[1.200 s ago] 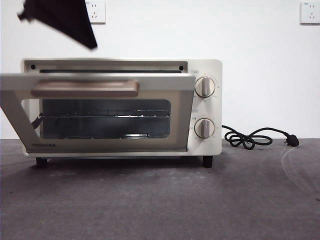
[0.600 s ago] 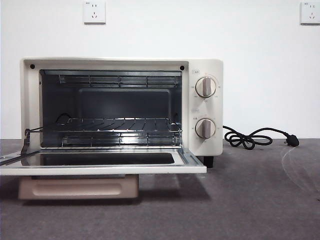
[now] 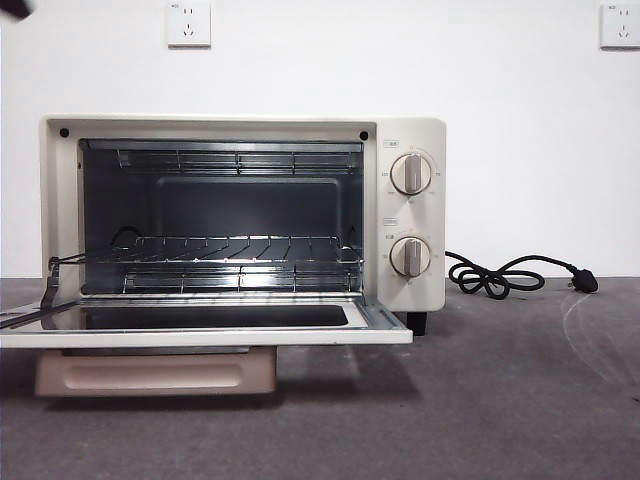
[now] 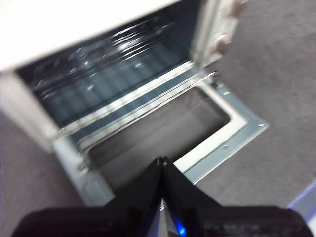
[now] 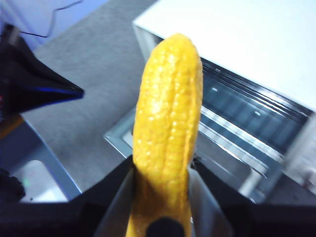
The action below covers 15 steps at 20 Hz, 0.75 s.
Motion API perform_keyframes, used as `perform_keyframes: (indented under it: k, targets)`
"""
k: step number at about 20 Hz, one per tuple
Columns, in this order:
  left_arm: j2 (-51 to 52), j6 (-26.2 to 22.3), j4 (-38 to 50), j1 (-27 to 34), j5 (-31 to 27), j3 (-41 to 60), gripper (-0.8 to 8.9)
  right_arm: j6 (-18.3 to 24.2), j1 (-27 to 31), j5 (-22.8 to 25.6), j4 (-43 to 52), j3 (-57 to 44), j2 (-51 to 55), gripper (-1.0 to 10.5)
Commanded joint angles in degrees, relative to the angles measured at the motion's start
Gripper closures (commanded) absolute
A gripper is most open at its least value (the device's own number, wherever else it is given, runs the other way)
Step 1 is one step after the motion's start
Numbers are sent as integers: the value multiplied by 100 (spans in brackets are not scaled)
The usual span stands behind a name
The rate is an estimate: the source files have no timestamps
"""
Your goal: Take the corn from the table,put the corn in the oven
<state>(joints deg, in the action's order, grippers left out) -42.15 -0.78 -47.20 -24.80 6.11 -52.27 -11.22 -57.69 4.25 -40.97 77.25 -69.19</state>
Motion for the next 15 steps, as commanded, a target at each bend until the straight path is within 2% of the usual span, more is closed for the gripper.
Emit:
perform_keyframes:
  k: [1,4,7,13,15]
  targets:
    - [415,127,103,367,-13,420,822,291,-7,-157,216,7,-173,959]
    - [909,129,98,811,-7,745,822,457,-4,-229,424,7,-387,959]
    - [1523,133,2,1346,35,964,822,802,-4,-350,702,7,-741,959]
    - [1952,107,-487,1996,332,977,822,1906,-4,-297,1257,7,-1650,959]
    - [1956,212,-507,2033,332,977,822,2365,-4,81,1408,7,-1947,959]
